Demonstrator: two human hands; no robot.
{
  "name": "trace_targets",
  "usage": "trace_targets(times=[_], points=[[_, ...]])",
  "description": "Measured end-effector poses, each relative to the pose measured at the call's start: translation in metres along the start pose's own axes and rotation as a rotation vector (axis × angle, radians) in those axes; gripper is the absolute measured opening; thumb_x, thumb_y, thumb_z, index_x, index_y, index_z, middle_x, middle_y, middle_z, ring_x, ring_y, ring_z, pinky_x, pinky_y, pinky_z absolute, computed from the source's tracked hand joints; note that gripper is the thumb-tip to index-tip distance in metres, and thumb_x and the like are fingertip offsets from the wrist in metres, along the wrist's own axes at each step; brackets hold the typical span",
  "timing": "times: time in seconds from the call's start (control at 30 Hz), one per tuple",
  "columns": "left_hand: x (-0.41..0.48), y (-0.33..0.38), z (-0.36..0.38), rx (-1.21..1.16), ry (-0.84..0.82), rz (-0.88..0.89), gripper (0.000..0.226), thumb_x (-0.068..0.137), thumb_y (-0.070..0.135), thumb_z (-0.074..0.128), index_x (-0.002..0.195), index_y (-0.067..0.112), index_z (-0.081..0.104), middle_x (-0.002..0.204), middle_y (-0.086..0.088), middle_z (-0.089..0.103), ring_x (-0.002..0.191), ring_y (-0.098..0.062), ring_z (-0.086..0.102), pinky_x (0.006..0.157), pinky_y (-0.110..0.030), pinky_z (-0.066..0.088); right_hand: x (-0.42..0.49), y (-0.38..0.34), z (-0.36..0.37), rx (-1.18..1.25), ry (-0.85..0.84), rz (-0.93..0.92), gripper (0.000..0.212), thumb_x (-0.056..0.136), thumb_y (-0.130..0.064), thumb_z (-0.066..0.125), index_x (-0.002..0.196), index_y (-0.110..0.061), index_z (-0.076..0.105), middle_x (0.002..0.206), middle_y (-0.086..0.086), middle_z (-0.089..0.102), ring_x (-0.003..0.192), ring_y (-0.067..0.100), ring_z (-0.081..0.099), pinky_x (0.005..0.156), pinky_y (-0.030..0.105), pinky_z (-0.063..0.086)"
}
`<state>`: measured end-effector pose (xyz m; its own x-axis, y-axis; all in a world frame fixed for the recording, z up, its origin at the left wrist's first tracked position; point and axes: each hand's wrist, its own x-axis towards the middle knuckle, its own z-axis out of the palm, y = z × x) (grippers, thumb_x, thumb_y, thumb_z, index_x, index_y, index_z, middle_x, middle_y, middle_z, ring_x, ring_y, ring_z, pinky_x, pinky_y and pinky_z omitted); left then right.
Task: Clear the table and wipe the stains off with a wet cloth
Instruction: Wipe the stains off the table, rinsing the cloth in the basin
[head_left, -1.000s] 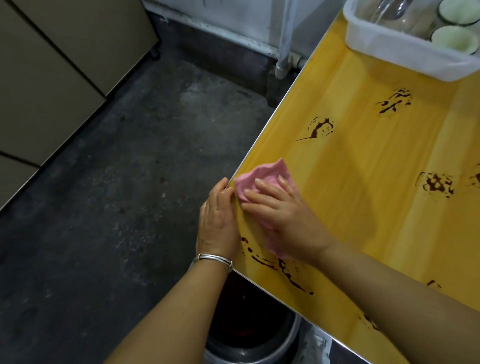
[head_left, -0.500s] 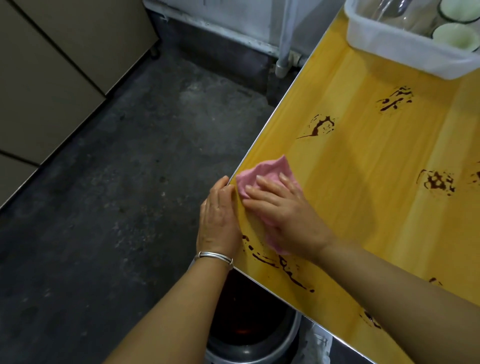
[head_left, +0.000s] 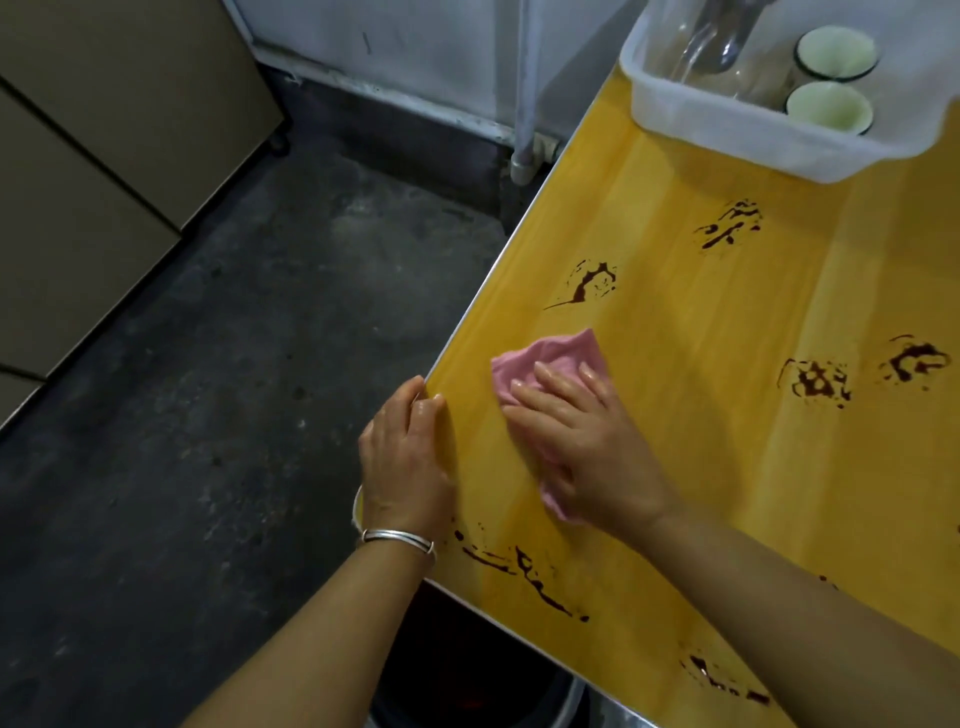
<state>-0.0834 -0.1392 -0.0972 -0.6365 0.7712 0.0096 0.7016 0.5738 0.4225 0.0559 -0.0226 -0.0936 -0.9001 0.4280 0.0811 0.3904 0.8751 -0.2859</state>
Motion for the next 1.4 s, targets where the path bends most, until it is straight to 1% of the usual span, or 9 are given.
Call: trace_targets(times=[0.2,0.37,0.53,0.73,0.9,1.0,1.13,1.27,1.4], points=[[0.054,0.039,0.011,-0.041,-0.012,0.023,0.051,0.083,-0.006,0.052,0.130,0.012,0.048,0.143,-0.007,0.039,0.134,-0.026,0.031,0.111,-0.042,0.025,-0.001,0.049,-0.020,0.026,0.159,0.541,0.053,0.086,-0.026,0.030,0.129,-0.009,0.053,0.139,0.014,0.049,0.132,0.037,0.040,0.107,0.058,0.031],[0.092,0.054,0.022,-0.051,-0.030,-0.046,0.049,0.093,0.003,0.036,0.139,0.019,0.034,0.147,-0.001,0.031,0.136,-0.019,0.025,0.109,-0.033,0.022,0.059,0.064,-0.015,0.085,0.211,0.767,0.046,0.097,-0.019,0.040,0.142,-0.016,0.036,0.153,0.002,0.029,0.144,0.022,0.017,0.118,0.047,0.004],[0.092,0.051,0.029,-0.031,-0.027,-0.022,0.047,0.091,0.014,0.031,0.137,0.015,0.039,0.145,-0.005,0.036,0.132,-0.023,0.033,0.102,-0.034,0.028,0.101,0.055,-0.012,0.047,0.079,0.556,0.047,0.097,-0.022,0.035,0.145,-0.020,0.031,0.154,0.000,0.026,0.145,0.019,0.014,0.117,0.047,0.000],[0.093,0.051,0.030,-0.048,-0.022,-0.037,0.045,0.089,0.013,0.038,0.134,0.012,0.045,0.141,-0.009,0.042,0.127,-0.028,0.041,0.099,-0.039,0.033,0.049,0.031,-0.002,0.091,0.006,0.063,0.048,0.073,-0.023,0.045,0.116,-0.016,0.065,0.127,0.005,0.062,0.122,0.028,0.054,0.109,0.049,0.029],[0.092,0.053,0.028,-0.020,-0.057,-0.053,0.048,0.093,0.005,0.038,0.139,0.014,0.036,0.145,-0.006,0.036,0.133,-0.023,0.032,0.108,-0.035,0.025,0.036,0.073,-0.029,0.027,0.109,0.391,0.047,0.085,-0.022,0.038,0.128,-0.013,0.056,0.137,0.009,0.052,0.131,0.032,0.043,0.110,0.051,0.025],[0.092,0.055,0.025,-0.033,-0.085,-0.057,0.049,0.093,0.008,0.038,0.141,0.015,0.032,0.147,-0.003,0.031,0.135,-0.020,0.029,0.108,-0.032,0.022,0.078,0.061,-0.025,0.033,0.074,0.616,0.045,0.095,-0.024,0.036,0.140,-0.023,0.040,0.153,-0.002,0.031,0.144,0.021,0.019,0.116,0.046,0.007],[0.093,0.054,0.025,-0.084,-0.034,-0.031,0.066,0.076,0.037,0.022,0.132,0.010,0.046,0.140,-0.007,0.044,0.126,-0.026,0.044,0.098,-0.037,0.033,0.105,0.014,-0.002,0.042,0.080,0.363,0.049,0.079,-0.029,0.034,0.118,-0.020,0.063,0.132,0.001,0.058,0.126,0.025,0.051,0.107,0.056,0.028],[0.092,0.051,0.024,-0.092,-0.038,-0.021,0.064,0.080,0.034,0.018,0.131,0.008,0.047,0.139,-0.009,0.045,0.126,-0.027,0.044,0.099,-0.039,0.034,0.057,0.027,-0.006,0.092,0.009,0.092,0.050,0.071,-0.027,0.047,0.116,-0.015,0.064,0.128,0.006,0.061,0.124,0.029,0.052,0.109,0.052,0.031],[0.091,0.052,0.024,-0.068,-0.078,-0.053,0.047,0.092,0.004,0.038,0.139,0.012,0.035,0.147,-0.004,0.034,0.135,-0.021,0.030,0.110,-0.035,0.023,0.023,0.077,-0.024,0.000,0.083,0.357,0.052,0.084,-0.027,0.037,0.131,-0.012,0.052,0.138,0.010,0.052,0.132,0.031,0.043,0.113,0.047,0.023]])
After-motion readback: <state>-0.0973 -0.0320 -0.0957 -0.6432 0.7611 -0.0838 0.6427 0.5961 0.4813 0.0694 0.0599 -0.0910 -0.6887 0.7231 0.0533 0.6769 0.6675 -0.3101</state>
